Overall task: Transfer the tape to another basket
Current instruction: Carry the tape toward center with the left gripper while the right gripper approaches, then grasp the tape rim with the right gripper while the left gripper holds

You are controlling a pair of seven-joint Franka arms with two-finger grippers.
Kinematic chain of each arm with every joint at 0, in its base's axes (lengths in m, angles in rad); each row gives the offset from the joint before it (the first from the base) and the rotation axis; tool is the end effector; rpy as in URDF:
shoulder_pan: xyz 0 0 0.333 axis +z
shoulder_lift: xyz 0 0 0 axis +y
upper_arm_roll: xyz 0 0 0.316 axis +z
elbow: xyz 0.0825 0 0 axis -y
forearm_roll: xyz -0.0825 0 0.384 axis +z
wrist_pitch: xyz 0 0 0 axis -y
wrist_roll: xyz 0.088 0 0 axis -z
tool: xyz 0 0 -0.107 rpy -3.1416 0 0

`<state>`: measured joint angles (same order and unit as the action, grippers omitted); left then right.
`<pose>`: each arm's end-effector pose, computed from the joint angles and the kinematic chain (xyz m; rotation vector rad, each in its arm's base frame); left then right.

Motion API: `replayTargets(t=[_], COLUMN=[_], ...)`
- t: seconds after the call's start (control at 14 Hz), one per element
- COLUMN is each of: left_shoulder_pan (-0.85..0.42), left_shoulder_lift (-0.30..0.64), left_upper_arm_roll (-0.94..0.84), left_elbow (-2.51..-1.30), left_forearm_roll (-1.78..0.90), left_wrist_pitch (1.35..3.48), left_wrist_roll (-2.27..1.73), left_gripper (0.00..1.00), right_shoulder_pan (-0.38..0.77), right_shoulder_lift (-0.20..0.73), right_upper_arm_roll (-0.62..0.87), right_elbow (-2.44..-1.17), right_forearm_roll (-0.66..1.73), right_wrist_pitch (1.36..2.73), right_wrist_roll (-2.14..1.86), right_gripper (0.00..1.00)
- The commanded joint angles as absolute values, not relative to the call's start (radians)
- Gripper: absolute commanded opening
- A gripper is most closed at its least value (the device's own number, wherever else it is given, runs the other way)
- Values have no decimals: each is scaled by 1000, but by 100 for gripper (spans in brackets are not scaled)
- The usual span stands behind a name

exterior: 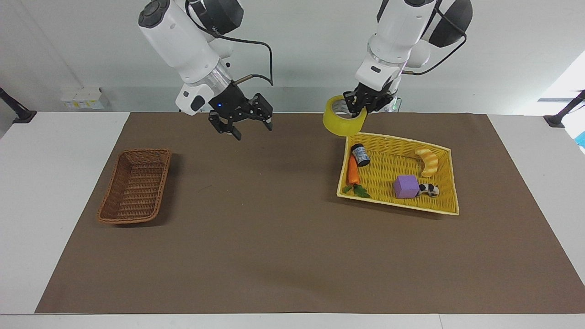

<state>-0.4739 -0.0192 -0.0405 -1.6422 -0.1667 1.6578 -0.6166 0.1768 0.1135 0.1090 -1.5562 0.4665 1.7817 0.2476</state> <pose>0.4758 -0.2880 0.6104 2.9771 0.1696 -0.0888 0.5736 0.2052 0.5953 -2.6554 0.0485 0.0248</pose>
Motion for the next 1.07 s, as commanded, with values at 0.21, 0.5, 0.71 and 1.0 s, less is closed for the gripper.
replayTargets(t=[0.21,0.5,0.71,1.0], left_shoulder_pan=[-518,-575,-591,-588], left_shoulder_lift=[-20,4,12,28], left_upper_arm_roll=[-38,-38,-38,-38], left_elbow=[-1715,-1746,-1741,-1743], left_forearm_roll=[-337,-373,-385,-425], left_wrist_pitch=[1880,1971,2029,2137], left_wrist_roll=[-641,-608,-611,-614], left_gripper=[0,0,0,0], right_shoulder_pan=[161,147,150,135], right_shoulder_lift=[146,137,118,72], right_upper_arm_roll=[107,107,106,103], right_elbow=[-1595,-1606,-1650,-1735], right_forearm_roll=[719,825,842,831], right_wrist_pitch=[1822,1802,1805,1802], right_wrist_roll=[140,121,42,-81], right_gripper=[100,100,100,100])
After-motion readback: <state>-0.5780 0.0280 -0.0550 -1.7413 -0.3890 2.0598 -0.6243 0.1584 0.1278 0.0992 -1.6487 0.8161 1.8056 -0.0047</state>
